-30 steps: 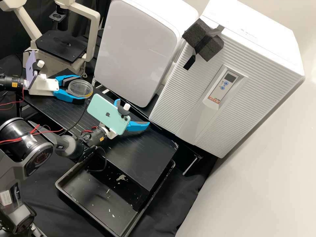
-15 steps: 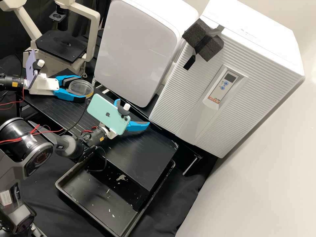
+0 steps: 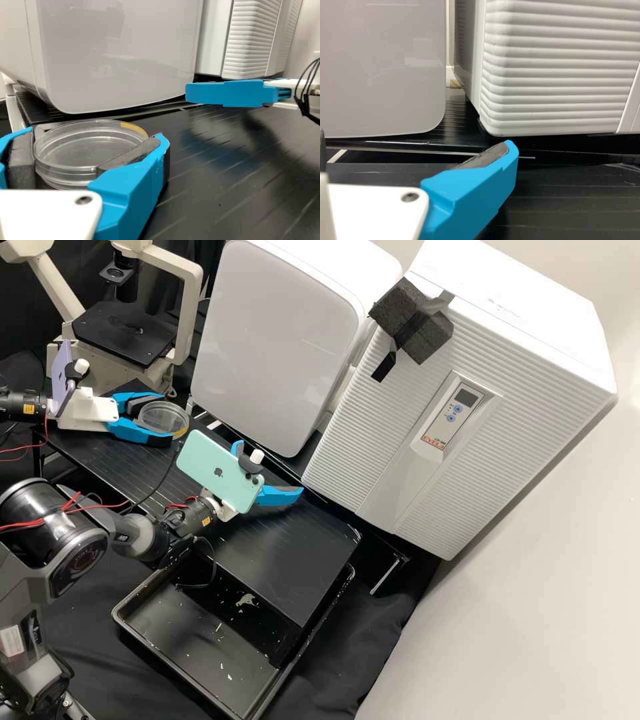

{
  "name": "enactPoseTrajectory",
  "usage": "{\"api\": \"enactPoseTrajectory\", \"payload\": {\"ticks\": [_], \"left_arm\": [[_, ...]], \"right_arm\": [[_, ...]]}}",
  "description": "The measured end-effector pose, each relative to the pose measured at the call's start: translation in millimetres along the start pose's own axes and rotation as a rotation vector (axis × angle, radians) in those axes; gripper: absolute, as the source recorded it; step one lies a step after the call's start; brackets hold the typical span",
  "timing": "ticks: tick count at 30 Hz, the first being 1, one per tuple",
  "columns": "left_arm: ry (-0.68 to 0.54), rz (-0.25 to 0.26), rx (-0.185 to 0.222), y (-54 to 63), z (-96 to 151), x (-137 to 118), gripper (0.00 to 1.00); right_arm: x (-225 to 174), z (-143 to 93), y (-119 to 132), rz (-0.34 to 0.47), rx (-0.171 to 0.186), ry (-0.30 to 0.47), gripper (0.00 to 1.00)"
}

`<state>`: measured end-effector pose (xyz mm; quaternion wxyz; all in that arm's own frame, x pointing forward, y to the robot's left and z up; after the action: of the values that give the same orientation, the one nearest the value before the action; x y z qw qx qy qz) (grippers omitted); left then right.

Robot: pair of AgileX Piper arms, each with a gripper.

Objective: Place the petri dish on the microscope

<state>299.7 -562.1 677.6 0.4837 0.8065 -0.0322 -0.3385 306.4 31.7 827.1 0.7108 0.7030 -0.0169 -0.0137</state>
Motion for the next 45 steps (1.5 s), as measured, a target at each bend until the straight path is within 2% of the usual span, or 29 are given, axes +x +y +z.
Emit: {"api": "enactPoseTrajectory", "payload": {"ticks": [6, 9, 11, 15, 22, 28, 31, 37, 41, 45], "left_arm": [[0.033, -0.014, -0.031, 13.1, -8, -21, 0.00], [0.057, 0.023, -0.037, 26.8, -13, -31, 0.00], [0.086, 0.067, -0.044, 38.3, -18, -38, 0.00], [0.139, 0.120, -0.060, 51.3, -30, -47, 0.00], [0.236, 0.155, -0.072, 56.7, -52, -54, 0.00], [0.364, 0.157, -0.079, 50.1, -80, -58, 0.00], [0.387, 0.163, -0.082, 49.9, -88, -57, 0.00], [0.419, 0.184, -0.069, 57.1, -101, -49, 0.00], [0.446, 0.177, -0.076, 62.9, -111, -43, 0.00], [0.485, 0.181, -0.086, 74.3, -125, -38, 0.00]], "right_arm": [[0, 0, 0, 0.000, 0.000, 0.000, 1.00], [0, 0, 0, 0.000, 0.000, 0.000, 1.00], [0, 0, 0, 0.000, 0.000, 0.000, 1.00], [0, 0, 0, 0.000, 0.000, 0.000, 1.00], [0, 0, 0, 0.000, 0.000, 0.000, 1.00], [0, 0, 0, 0.000, 0.000, 0.000, 1.00], [0, 0, 0, 0.000, 0.000, 0.000, 1.00], [0, 0, 0, 0.000, 0.000, 0.000, 1.00], [0, 0, 0, 0.000, 0.000, 0.000, 1.00], [0, 0, 0, 0.000, 0.000, 0.000, 1.00]]}}
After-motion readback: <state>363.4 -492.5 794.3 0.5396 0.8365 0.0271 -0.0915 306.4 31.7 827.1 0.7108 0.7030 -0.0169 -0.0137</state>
